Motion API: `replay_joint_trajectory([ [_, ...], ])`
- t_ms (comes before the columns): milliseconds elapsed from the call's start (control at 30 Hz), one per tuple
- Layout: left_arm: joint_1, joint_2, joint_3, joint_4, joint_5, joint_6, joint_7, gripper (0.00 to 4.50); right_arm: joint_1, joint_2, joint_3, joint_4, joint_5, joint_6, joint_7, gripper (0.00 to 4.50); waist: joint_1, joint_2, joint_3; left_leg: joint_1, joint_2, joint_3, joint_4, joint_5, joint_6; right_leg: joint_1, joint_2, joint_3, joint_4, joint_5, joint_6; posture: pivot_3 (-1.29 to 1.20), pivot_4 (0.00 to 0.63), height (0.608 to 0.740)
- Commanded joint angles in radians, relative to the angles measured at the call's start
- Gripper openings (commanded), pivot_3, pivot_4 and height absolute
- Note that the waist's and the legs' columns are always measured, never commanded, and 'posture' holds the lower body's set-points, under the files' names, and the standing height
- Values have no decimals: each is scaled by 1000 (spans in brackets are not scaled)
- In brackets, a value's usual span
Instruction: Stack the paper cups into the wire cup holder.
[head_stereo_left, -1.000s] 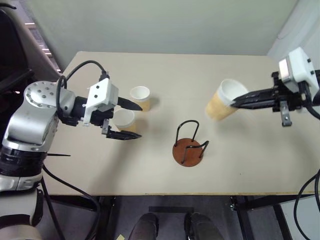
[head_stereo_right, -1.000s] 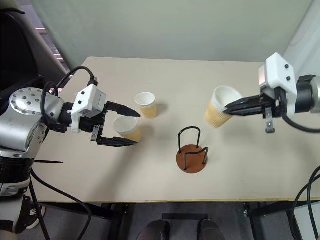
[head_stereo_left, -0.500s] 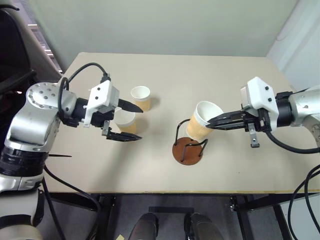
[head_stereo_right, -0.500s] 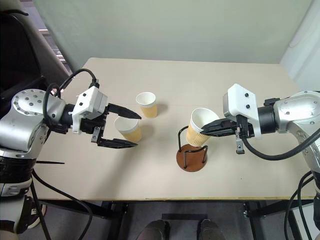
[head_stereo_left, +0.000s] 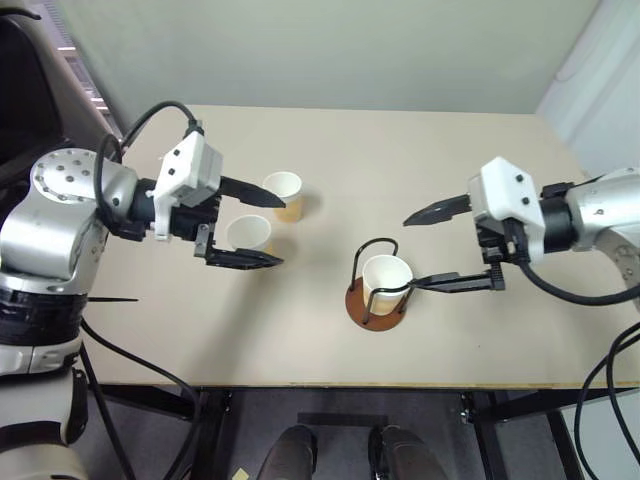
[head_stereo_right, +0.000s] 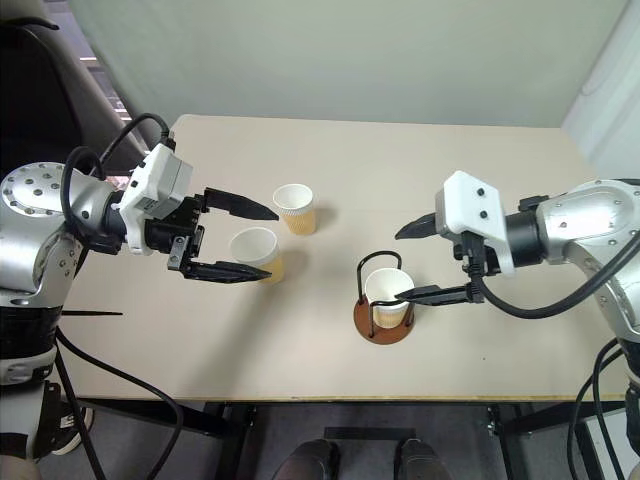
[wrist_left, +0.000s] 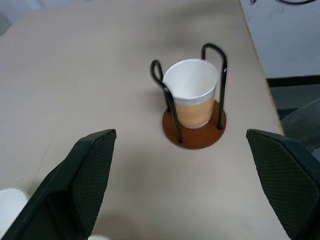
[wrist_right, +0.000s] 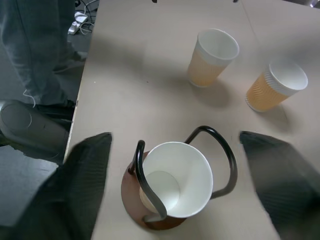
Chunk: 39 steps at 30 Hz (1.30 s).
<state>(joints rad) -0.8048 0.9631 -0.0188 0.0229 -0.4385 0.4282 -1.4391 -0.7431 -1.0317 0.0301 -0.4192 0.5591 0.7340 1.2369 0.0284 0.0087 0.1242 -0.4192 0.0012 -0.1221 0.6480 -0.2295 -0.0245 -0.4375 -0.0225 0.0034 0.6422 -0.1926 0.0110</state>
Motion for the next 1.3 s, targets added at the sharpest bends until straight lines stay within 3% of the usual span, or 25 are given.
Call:
replay_joint_trajectory([
  [33,-147,-41,-45,213,189,-147,144,4500,14,-36,-189,86,67,-16,18,4070,11,-1,0,0,0,-1,1,0,0,0,0,0,0,0,0,0,150,740],
  [133,-349,-148,-180,571,431,-383,305,4500,58,-71,-338,187,112,-24,40,4070,28,-1,0,0,-1,-2,3,1,1,2,0,0,0,0,-1,0,150,740],
  [233,-494,-262,-247,852,533,-533,354,4500,98,-88,-325,241,30,-62,-27,4070,27,-1,0,0,-2,-2,4,0,3,5,-1,1,-4,0,-4,0,150,740],
  [333,-578,-335,-316,1045,639,-633,386,4500,129,-83,-340,239,31,-79,-49,4070,20,1,1,-2,-2,0,5,-2,5,6,-1,1,-11,7,7,0,150,740],
  [533,-640,-409,-406,1216,766,-702,329,4500,183,-96,-385,190,53,-66,-96,4070,12,1,1,-9,0,6,7,1,-2,2,1,5,-16,5,14,0,150,740],
  [800,-651,-433,-421,1268,837,-709,335,4500,257,-111,-449,130,70,-30,-142,4070,31,1,1,-19,-2,14,18,-11,8,-4,0,15,-17,1,25,0,150,740],
  [900,-644,-458,-414,1281,857,-703,424,3902,275,-109,-463,104,74,-13,-165,4102,32,1,1,-18,-5,21,21,-13,13,-4,0,23,-17,2,31,0,150,740],
  [1033,-649,-489,-402,1289,867,-703,502,2514,296,-113,-483,81,86,1,-186,4102,31,1,1,-17,-6,25,26,-15,16,-4,-2,26,-18,2,33,0,150,740],
  [1267,-646,-501,-378,1287,843,-719,438,20,322,-123,-501,71,93,2,-196,4102,23,1,1,-15,-4,30,31,-15,18,-4,1,29,-14,2,34,0,150,740],
  [1300,-650,-499,-372,1286,840,-718,431,20,323,-125,-501,75,93,-1,-196,4102,21,2,1,-15,-4,29,32,-15,18,-4,0,29,-14,2,34,0,150,740],
])
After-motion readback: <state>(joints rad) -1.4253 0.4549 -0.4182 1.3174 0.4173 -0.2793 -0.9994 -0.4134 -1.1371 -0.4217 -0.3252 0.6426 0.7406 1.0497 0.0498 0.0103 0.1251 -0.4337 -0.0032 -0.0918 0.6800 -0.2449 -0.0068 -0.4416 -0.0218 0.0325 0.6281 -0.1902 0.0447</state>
